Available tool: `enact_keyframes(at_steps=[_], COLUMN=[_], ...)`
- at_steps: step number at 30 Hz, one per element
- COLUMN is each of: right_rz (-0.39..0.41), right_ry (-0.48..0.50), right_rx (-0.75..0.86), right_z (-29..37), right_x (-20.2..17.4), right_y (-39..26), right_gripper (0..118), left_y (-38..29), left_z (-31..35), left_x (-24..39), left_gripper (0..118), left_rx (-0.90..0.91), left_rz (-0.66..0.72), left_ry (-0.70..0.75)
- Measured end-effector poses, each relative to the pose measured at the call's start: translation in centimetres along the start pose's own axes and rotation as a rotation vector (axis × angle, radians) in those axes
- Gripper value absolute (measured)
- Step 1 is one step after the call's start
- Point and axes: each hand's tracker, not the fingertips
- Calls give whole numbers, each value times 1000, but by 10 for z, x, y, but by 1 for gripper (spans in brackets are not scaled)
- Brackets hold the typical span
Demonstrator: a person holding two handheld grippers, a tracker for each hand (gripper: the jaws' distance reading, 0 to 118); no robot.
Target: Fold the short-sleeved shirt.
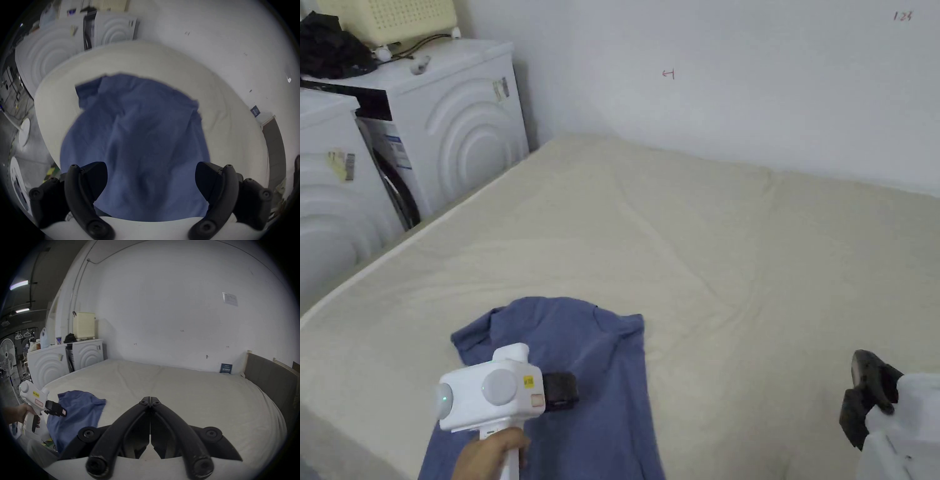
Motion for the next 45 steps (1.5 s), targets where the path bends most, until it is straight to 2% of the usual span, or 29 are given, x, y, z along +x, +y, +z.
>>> enact_keyframes(at_steps=[3,4,5,7,8,10,11,12,14,16,19,28,33,40,45], right_rz=[-2,-2,-2,-4,-6,-12,-17,-22,-30,-39,-49,-94,-92,-74,-84], right_ry=[-30,-38,-46,-54,-56,-59,-59,-57,-50,-45,-45,-107,-193,-342,-424], right_rx=[-19,-25,-30,-46,-52,-58,-59,-61,-59,-49,-34,19,67,101,100], right_z=[0,0,0,0,0,2,2,3,6,12,18,54,85,128,149], right_x=[14,18,21,27,29,33,34,35,40,45,55,100,138,192,218], right_y=[-5,-7,-8,-12,-14,-16,-17,-17,-17,-15,-13,-7,-2,-2,-8], right_gripper=[0,0,0,0,0,0,0,0,0,0,0,0,0,0,0], left_y=[-9,-14,-17,-27,-29,-29,-30,-30,-30,-28,-24,1,3,-36,-86], left_z=[-27,-34,-39,-38,-33,-29,-27,-27,-20,6,45,159,196,191,161], left_x=[-2,-1,1,10,16,25,28,28,24,19,34,201,303,419,471], left_gripper=[109,102,90,79,66,26,13,8,7,7,7,7,7,7,7], left_rx=[-52,-53,-65,-35,0,-8,-6,-8,-14,52,127,285,317,241,142], left_rz=[5,-5,-26,-110,-150,-163,-167,-169,-107,-6,29,-322,-501,-684,-786], left_ry=[73,105,133,192,169,140,146,131,62,-100,-273,-568,-701,-807,-834])
